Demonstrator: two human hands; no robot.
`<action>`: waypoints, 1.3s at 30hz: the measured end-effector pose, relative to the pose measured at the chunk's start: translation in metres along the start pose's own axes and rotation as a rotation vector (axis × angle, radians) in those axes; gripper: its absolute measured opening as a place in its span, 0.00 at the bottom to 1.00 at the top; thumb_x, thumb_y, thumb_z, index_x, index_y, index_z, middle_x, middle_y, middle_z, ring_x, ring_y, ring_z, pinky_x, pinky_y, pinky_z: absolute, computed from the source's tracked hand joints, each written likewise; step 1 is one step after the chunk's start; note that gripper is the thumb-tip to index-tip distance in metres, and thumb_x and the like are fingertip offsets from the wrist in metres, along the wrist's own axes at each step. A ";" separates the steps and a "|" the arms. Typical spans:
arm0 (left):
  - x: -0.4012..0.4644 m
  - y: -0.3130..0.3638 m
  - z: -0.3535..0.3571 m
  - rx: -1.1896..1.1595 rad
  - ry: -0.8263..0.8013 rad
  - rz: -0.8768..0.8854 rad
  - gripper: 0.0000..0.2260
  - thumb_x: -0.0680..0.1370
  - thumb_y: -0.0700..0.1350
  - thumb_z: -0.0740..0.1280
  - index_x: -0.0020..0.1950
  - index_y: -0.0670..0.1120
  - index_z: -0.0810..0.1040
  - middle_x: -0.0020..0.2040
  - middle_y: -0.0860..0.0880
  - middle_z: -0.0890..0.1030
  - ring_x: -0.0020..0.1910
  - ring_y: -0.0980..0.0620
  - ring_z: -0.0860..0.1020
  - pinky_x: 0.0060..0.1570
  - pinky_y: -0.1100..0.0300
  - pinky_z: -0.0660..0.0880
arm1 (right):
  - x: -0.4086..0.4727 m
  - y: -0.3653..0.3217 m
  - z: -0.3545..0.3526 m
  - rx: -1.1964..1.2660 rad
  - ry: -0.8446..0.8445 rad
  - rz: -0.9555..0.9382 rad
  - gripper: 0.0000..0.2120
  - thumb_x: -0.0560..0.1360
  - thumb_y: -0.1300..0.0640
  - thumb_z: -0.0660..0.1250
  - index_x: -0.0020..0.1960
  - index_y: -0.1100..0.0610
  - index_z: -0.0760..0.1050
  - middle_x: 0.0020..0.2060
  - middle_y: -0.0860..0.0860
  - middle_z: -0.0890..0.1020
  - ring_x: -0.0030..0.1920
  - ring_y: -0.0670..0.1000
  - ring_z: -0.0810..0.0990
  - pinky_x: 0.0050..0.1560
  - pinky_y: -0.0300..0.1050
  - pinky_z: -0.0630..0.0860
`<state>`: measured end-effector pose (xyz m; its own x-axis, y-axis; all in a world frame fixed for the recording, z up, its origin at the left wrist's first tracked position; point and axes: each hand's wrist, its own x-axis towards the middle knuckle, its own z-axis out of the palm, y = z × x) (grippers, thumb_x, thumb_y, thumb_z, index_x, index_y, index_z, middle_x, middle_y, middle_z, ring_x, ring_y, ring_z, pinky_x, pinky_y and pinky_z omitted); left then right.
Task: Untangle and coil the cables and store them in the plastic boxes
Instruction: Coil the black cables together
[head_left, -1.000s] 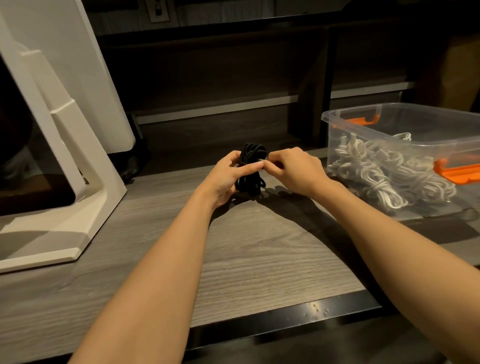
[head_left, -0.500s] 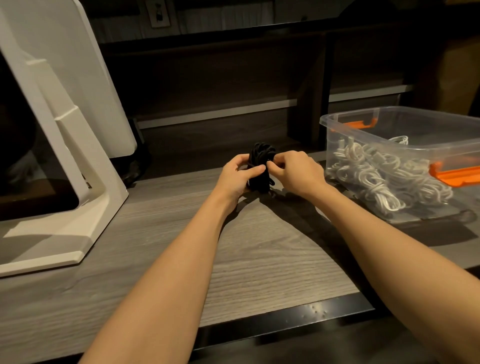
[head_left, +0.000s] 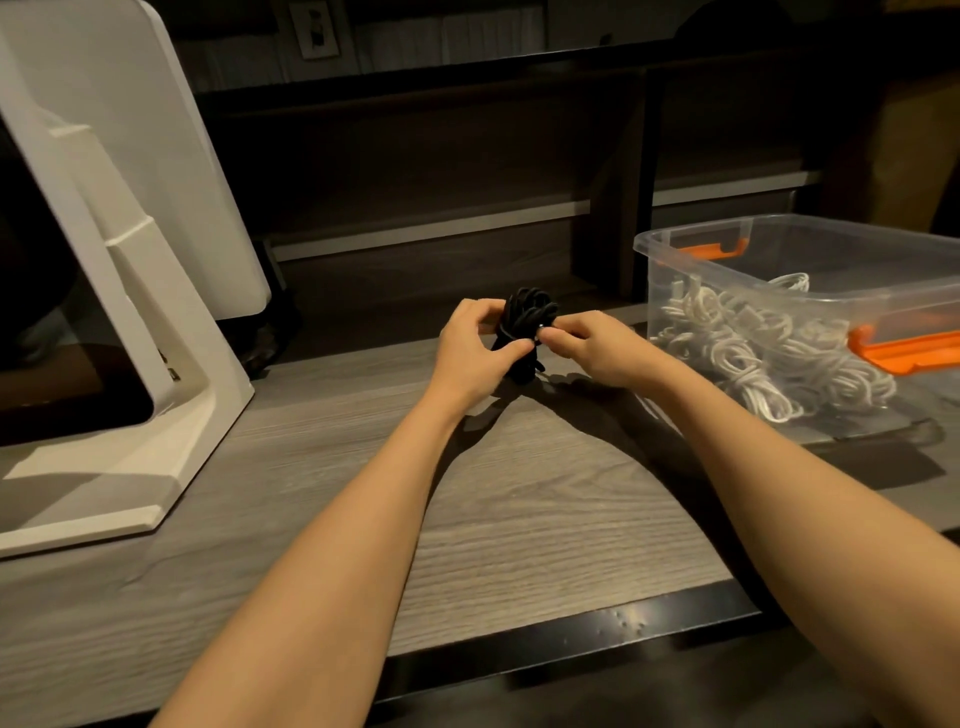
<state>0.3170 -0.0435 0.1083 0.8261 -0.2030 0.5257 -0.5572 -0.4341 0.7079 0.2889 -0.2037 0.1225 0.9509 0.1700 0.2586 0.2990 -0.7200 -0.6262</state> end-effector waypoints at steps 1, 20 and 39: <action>0.000 -0.001 -0.002 -0.012 -0.012 -0.010 0.17 0.74 0.41 0.73 0.63 0.45 0.76 0.58 0.52 0.74 0.57 0.57 0.72 0.48 0.74 0.66 | 0.000 -0.001 0.000 0.015 0.004 0.012 0.15 0.82 0.52 0.57 0.52 0.61 0.78 0.47 0.60 0.81 0.49 0.58 0.79 0.52 0.53 0.74; 0.001 0.001 -0.007 0.015 -0.096 -0.080 0.17 0.74 0.44 0.73 0.61 0.44 0.74 0.57 0.49 0.71 0.52 0.58 0.72 0.41 0.72 0.68 | 0.000 0.002 0.002 0.182 0.002 0.054 0.13 0.83 0.53 0.55 0.43 0.54 0.73 0.37 0.47 0.73 0.37 0.43 0.70 0.39 0.36 0.66; 0.000 0.001 0.008 0.101 0.005 0.042 0.17 0.74 0.45 0.74 0.60 0.45 0.75 0.54 0.51 0.72 0.54 0.56 0.73 0.54 0.62 0.71 | 0.006 0.003 0.004 0.015 0.211 0.023 0.13 0.82 0.55 0.58 0.39 0.55 0.73 0.31 0.48 0.72 0.33 0.45 0.70 0.34 0.40 0.65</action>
<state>0.3175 -0.0508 0.1056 0.8016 -0.2184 0.5566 -0.5797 -0.5118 0.6340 0.2962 -0.2022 0.1189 0.9203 0.0080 0.3910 0.2798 -0.7121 -0.6440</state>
